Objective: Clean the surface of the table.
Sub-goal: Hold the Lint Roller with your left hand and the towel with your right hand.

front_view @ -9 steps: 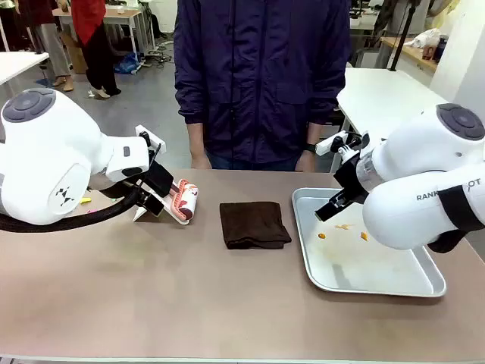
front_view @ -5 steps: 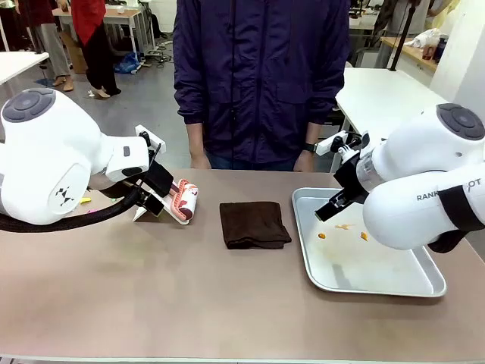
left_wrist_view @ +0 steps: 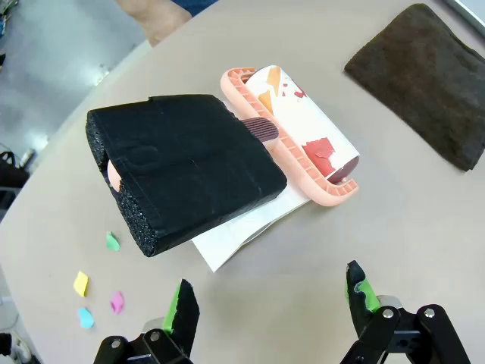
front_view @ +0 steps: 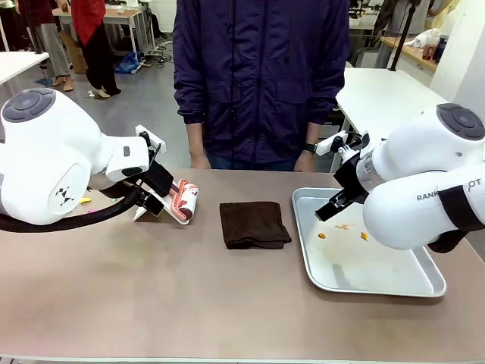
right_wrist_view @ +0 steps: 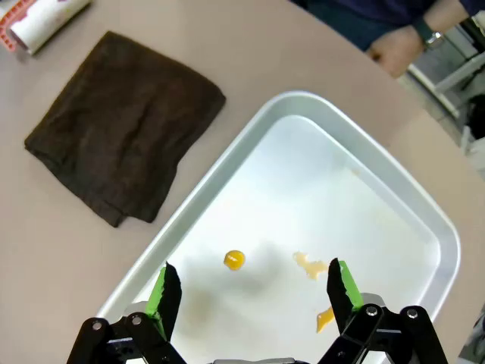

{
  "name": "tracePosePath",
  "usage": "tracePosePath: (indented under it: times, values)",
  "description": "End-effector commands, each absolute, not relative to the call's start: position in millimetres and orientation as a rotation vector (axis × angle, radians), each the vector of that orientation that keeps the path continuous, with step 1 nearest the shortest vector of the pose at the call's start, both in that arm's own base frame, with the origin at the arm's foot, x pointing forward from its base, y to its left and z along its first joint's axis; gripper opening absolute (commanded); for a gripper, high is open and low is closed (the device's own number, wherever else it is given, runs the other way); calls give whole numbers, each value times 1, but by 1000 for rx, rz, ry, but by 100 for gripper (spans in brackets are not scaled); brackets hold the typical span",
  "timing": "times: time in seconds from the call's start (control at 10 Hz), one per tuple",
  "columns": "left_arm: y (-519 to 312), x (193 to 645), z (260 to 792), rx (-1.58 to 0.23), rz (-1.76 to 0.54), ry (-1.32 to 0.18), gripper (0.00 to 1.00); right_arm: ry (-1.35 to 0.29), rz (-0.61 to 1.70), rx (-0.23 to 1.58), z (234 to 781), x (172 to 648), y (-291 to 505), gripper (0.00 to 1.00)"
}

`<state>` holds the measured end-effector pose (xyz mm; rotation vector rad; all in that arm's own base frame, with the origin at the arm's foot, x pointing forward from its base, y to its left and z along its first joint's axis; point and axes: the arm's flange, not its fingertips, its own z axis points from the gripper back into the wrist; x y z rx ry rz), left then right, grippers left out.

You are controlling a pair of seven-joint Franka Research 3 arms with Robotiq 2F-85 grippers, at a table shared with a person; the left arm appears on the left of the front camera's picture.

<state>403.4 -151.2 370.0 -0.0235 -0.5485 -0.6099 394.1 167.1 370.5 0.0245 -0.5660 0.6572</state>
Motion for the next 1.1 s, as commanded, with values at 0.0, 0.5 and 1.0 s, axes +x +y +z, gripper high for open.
tracePosePath:
  times: [0.0, 0.5, 1.0]
  values:
    - [-151, 403, 370, -24, -610, -549, 100, -566, 657, 25, 371, 394, 167, 100]
    - [-146, 386, 394, -152, -613, -481, 100, -420, 551, 170, 394, 386, 160, 100]
    - [-73, 333, 467, -502, -478, -314, 100, -271, 312, 581, 462, 357, 115, 100]
